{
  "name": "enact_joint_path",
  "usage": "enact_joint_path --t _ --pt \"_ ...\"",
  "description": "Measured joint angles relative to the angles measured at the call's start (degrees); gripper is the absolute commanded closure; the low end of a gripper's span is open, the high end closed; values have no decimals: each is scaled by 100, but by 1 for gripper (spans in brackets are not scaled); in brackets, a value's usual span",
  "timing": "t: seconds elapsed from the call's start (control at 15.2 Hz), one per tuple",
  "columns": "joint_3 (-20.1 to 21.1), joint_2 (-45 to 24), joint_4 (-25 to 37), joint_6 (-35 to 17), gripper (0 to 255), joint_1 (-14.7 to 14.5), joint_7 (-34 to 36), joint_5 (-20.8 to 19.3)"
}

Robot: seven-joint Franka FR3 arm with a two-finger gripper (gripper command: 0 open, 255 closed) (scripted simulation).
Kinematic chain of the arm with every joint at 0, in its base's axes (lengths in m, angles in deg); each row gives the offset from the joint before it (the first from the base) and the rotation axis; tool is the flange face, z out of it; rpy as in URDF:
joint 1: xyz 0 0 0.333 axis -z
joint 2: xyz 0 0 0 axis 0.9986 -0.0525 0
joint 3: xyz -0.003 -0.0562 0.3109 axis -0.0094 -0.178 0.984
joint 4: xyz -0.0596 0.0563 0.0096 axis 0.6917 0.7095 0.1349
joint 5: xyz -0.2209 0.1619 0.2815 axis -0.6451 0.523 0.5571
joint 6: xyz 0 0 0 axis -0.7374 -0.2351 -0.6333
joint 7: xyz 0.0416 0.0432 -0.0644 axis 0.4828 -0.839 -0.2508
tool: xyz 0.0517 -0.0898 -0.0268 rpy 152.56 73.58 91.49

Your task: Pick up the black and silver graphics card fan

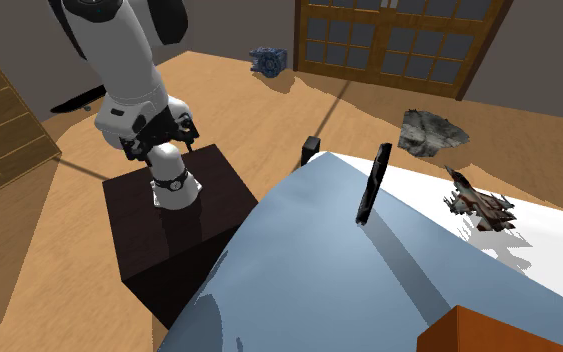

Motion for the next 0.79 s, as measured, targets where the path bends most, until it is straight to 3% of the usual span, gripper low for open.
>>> enact_joint_path --t 0.2,0.79 --pt "161 -74 26 -85 0 -40 238 153" --pt "1250 -866 668 -578 0 -241 1939 1027"
